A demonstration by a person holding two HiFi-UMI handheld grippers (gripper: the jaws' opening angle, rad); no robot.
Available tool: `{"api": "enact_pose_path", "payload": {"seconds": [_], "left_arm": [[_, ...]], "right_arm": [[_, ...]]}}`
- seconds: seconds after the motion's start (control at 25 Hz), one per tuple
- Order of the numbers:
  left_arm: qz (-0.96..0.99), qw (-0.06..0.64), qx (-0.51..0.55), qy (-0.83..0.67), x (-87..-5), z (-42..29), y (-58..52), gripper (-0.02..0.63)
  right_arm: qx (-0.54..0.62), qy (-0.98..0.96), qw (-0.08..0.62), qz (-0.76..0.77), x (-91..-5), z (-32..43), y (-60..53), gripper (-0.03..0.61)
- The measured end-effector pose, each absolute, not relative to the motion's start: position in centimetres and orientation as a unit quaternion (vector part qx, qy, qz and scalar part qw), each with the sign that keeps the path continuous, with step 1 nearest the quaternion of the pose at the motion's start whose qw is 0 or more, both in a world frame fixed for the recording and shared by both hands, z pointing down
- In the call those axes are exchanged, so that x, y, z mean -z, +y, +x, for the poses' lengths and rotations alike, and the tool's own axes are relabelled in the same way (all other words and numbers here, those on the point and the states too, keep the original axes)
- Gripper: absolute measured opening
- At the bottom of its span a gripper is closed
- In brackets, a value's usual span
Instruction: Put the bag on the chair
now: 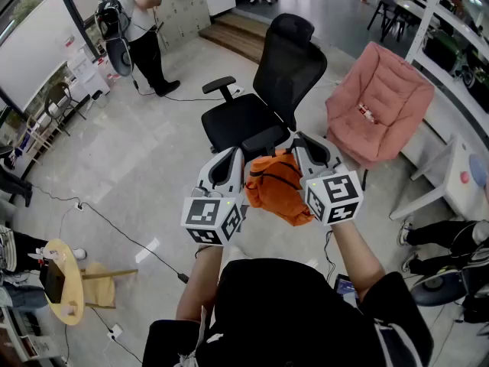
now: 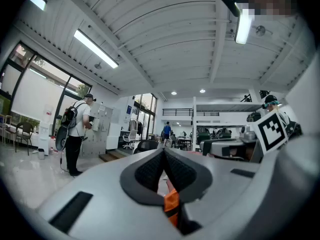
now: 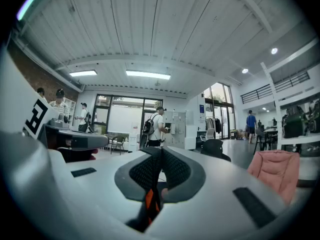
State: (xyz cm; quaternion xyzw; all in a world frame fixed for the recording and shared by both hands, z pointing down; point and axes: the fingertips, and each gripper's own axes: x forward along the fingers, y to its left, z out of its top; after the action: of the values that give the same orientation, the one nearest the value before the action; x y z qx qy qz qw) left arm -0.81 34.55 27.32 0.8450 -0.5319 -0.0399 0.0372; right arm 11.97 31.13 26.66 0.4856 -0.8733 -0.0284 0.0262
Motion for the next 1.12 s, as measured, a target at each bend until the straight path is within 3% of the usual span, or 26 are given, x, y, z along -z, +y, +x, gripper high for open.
{"api": "enact_pose_path", "payload": {"seconds": [1.12], "left_arm": [[0.843, 0.055, 0.025, -0.535, -29.6, 0.5, 30.3, 0.011]], "right_arm": [[0.007, -0.866, 0.042, 0.498, -28.8, 14.5, 26.8, 0.0]]}}
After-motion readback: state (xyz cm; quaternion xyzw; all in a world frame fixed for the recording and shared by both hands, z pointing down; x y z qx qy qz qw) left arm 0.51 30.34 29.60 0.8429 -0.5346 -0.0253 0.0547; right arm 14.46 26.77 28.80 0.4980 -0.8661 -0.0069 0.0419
